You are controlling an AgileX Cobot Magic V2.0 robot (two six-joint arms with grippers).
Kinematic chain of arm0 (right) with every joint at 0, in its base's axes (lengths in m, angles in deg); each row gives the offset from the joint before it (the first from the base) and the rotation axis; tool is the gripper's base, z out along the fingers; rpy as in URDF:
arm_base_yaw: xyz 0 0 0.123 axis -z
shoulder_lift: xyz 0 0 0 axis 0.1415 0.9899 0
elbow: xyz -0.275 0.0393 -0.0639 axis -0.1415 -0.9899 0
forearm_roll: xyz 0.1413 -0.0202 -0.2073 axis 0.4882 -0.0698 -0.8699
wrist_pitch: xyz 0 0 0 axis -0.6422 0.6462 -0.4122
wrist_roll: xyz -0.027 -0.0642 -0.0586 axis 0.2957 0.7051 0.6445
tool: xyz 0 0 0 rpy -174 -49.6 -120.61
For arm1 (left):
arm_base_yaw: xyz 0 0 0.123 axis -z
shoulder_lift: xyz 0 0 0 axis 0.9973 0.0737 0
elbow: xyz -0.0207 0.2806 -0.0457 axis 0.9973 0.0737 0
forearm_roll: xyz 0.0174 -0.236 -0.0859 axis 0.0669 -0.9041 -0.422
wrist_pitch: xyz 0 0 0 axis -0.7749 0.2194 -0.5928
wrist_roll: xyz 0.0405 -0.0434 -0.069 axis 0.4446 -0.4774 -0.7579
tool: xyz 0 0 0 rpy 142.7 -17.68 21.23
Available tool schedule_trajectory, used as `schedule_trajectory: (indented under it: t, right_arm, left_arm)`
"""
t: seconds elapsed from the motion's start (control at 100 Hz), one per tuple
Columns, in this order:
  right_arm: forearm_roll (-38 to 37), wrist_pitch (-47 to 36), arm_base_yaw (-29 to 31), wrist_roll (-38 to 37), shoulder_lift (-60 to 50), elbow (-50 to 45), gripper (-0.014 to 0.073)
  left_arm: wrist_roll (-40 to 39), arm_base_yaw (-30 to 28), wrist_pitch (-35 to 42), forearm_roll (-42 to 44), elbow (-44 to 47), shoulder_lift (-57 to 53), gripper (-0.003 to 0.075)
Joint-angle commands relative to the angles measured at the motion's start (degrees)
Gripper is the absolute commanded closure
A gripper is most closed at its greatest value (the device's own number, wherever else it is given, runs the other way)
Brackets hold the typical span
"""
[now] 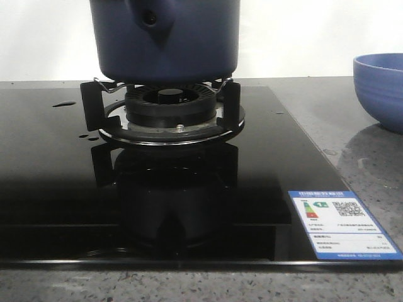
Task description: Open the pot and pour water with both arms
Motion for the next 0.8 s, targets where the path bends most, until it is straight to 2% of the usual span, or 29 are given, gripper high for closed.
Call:
schedule_trajectory:
  t: [0.0, 0.2, 0.3, 0.54, 0.79]
  right_arm:
    - [1.8, -1.3, 0.4, 1.1, -0.5, 1.9, 0.0195]
    - [1.8, -1.0, 0.4, 1.7, 0.1, 2.0, 0.0538]
    - [1.9, -0.8, 0.4, 2.3, -0.5, 3.4, 0.0666]
    - [8.3, 5.1, -0.2, 4.5, -1.0, 12.6, 0.065]
    - [10.7, 8.5, -6.4, 4.6, -0.6, 25.3, 0.0648]
  left_arm:
    - [-0.6, -0.2, 2.8, -2.9, -2.0, -2.1, 0.0403]
    - [-0.6, -0.2, 3.9, -2.7, -1.9, -1.0, 0.0403]
    - [-0.6, -0.2, 4.0, -2.7, -1.9, -0.1, 0.0403]
    - [-0.6, -0.2, 6.5, -2.3, -1.5, 0.7, 0.0403]
    - [-0.6, -0.2, 9.1, -1.5, -1.3, 0.7, 0.0403]
